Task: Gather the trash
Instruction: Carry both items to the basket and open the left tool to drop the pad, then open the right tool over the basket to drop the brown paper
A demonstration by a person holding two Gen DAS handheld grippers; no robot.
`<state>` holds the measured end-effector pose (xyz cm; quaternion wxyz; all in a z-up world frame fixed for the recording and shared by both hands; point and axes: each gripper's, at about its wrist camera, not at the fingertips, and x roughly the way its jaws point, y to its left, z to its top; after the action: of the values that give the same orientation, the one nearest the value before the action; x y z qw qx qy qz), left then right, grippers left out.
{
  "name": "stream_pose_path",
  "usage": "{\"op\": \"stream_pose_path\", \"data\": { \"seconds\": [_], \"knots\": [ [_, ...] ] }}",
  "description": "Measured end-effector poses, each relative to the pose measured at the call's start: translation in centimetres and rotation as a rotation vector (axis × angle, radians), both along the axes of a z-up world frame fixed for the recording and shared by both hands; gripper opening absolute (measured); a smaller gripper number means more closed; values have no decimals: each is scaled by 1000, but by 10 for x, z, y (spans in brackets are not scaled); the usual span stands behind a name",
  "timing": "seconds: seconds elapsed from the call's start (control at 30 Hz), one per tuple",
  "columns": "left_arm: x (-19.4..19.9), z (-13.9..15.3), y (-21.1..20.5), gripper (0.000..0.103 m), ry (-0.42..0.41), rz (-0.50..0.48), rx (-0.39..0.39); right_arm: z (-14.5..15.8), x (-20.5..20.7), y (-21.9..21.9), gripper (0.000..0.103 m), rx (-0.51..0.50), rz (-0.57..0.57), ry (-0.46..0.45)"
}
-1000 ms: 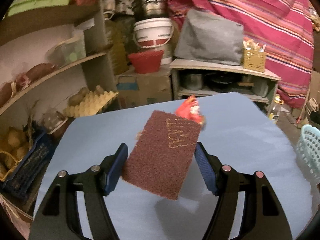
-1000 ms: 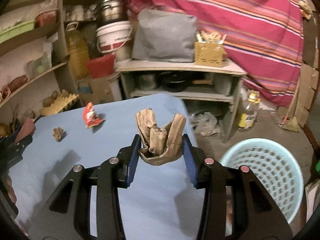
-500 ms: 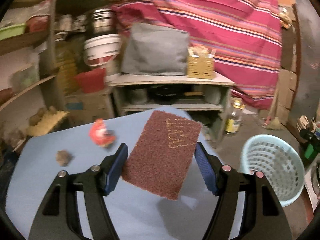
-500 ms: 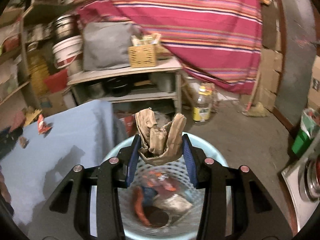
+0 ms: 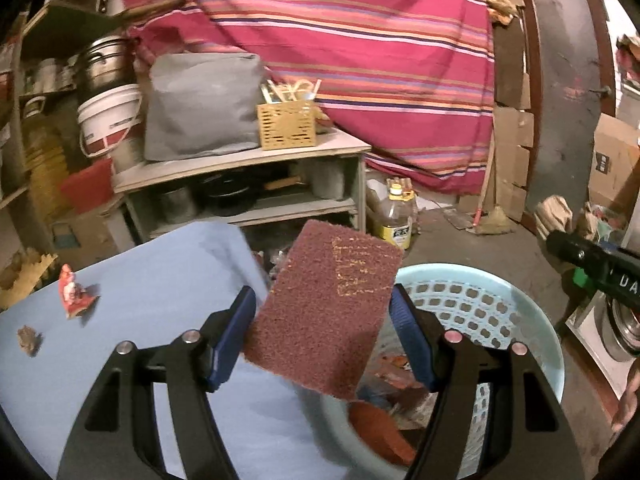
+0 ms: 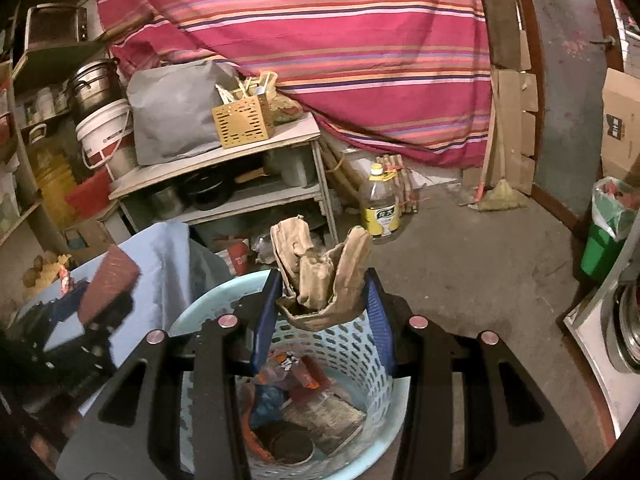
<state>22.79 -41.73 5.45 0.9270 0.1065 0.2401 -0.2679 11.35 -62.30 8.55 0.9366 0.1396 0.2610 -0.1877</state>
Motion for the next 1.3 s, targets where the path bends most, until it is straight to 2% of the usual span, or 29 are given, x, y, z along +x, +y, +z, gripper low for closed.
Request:
{"op": "stream_pose_path", "data": {
  "seconds": [0.33, 0.4, 0.43, 0.8, 1.03, 1.17, 1.23, 1.27, 1.3],
  "knots": [
    [4, -10, -29, 69, 25, -3, -15, -1, 2, -1, 42, 22, -5, -5],
    [7, -8, -30, 76, 43, -7, -26, -2, 2, -2, 42, 34, -5, -7],
    [8, -7, -28, 80, 46, -6, -28, -2, 2, -4, 42, 37, -6, -7],
    [6, 6, 1, 81, 3, 53, -26, -6, 9, -1, 42, 36, 0, 6],
    [7, 14, 18, 85, -32, 86, -23, -13, 22, 8, 42, 15, 34, 35],
    [8, 14, 26, 85, -51, 99, -13, -19, 29, 10, 45, 40, 70, 29],
    [10, 13, 29, 85, -43, 107, -15, -23, 34, 12, 57, 39, 82, 49],
    [12, 13, 30, 85, -36, 110, -15, -25, 36, 13, 67, 32, 79, 62],
    [13, 12, 31, 85, -33, 113, -16, -26, 38, 15, 73, 28, 76, 71]
  ]
}}
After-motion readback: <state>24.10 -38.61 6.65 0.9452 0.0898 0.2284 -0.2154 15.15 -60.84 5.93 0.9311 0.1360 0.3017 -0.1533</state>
